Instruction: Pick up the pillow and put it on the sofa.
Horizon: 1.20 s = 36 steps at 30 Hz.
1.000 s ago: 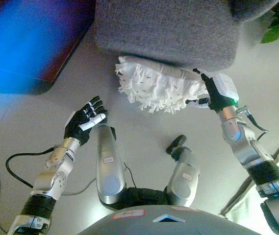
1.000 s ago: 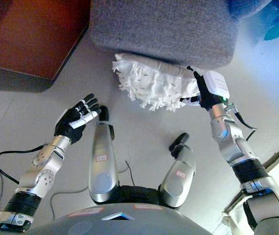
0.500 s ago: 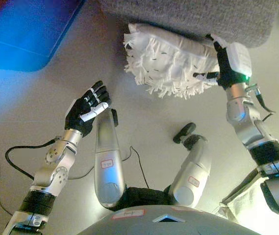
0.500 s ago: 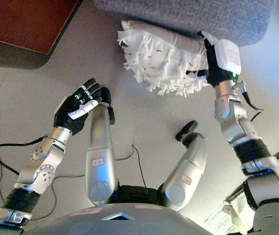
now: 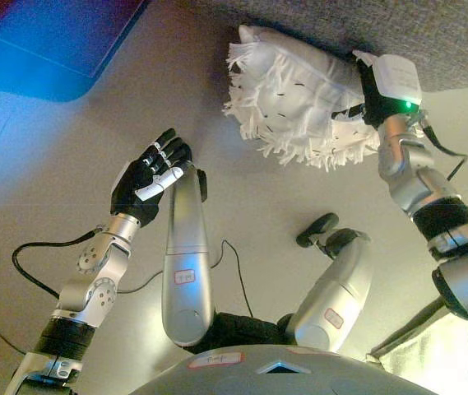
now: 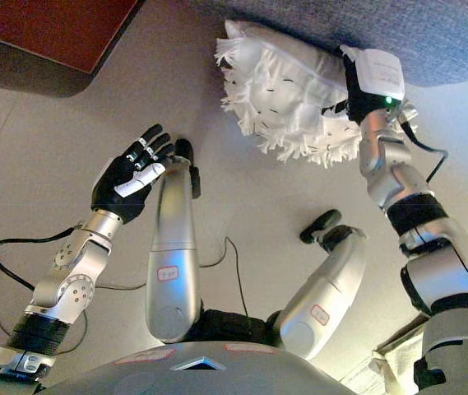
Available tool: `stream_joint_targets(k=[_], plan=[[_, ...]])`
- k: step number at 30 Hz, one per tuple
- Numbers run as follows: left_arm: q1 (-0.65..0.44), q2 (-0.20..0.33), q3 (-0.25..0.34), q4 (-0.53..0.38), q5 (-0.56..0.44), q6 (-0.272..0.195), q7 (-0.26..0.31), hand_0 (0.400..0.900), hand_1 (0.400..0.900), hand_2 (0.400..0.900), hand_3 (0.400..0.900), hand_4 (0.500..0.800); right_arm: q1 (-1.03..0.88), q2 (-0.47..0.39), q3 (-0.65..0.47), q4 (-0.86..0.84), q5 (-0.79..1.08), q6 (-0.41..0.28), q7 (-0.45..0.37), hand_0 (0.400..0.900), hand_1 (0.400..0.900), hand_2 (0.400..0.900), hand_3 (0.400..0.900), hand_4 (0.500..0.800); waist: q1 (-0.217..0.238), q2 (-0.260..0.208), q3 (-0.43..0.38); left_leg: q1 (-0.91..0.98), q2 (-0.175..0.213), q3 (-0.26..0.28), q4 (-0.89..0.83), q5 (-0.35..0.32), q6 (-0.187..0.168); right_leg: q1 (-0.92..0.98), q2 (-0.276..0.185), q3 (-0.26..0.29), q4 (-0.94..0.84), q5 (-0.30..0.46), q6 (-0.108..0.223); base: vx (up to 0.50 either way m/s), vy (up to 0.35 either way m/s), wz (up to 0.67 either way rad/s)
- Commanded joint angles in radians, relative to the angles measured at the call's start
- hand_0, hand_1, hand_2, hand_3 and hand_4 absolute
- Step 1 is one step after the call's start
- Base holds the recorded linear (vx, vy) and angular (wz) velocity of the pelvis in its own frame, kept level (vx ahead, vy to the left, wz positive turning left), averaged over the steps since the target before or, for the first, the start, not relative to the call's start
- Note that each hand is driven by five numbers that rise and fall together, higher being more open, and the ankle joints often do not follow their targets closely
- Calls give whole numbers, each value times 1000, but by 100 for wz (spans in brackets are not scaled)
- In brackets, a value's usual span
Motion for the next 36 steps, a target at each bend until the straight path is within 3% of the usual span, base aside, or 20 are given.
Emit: stream_joint_targets(k=[1,3,11,14,16,17,22,25,26,28,36], plan=[[-35,-12,-52,-67,-33,-82,-48,900,900,900,900,800,-146,-27,-12,69,-16,51,29,900,900,900,900,800,52,53,-3,68,30,-36,148,-194,106,-123,7,3,38,49,-78,6,12,6],[-36,-12,-58,-68,-39,-77,-52,900,900,900,900,800,-182,-14,19,107,-33,67,69,900,900,900,900,800,65,57,-3,63,22,-42,155,-194,108,-126,4,4,47,45,-82,9,7,6],[-45,-27,-88,-51,-39,-91,-53,900,900,900,900,800,-307,41,85,223,-58,158,75,900,900,900,900,800,93,69,-3,41,2,-51,178,-189,116,-136,9,1,58,43,-90,-5,12,0],[-52,-36,-100,-50,-35,-92,-49,900,900,900,900,800,-331,70,98,259,-14,194,152,900,900,900,900,800,101,75,-3,36,-3,-50,177,-184,118,-137,10,1,57,44,-92,0,0,0],[-56,-40,-101,-51,-36,-88,-51,900,900,900,900,800,-339,90,107,277,45,233,306,900,900,900,900,800,107,78,-3,31,-6,-48,171,-176,118,-139,10,-1,58,43,-94,0,0,0],[-56,-40,-100,-55,-40,-82,-51,900,900,900,900,800,-336,96,109,283,76,246,335,900,900,900,900,800,108,79,-3,31,-6,-48,169,-173,117,-138,9,-1,58,43,-95,0,0,0],[-58,-39,-88,-57,-50,-56,-64,900,900,900,900,800,-343,123,86,335,206,273,438,900,900,900,900,800,118,81,-3,37,-13,-47,172,-163,113,-125,14,0,60,43,-100,0,0,0],[-54,-38,-83,-71,-50,-42,-64,900,900,900,900,800,-343,123,81,356,241,276,447,900,900,900,900,800,123,82,-3,40,-10,-48,173,-157,111,-116,12,-1,60,45,-102,8,1,1],[-50,-39,-81,-76,-48,-37,-65,900,900,900,900,800,-345,123,76,360,264,281,446,767,767,767,767,720,125,84,-3,40,-11,-49,176,-157,110,-114,12,0,60,46,-103,0,0,0],[-48,-42,-81,-82,-46,-30,-62,900,900,900,900,800,-346,126,62,366,292,286,443,400,400,400,400,500,126,86,-3,39,-11,-48,178,-155,111,-114,13,2,62,47,-104,0,0,0],[-41,-47,-80,-80,-48,-43,-62,900,900,900,900,800,-344,135,5,366,394,263,378,400,400,400,400,500,126,90,-3,36,-6,-43,171,-150,113,-108,14,-3,55,49,-107,0,0,0]])
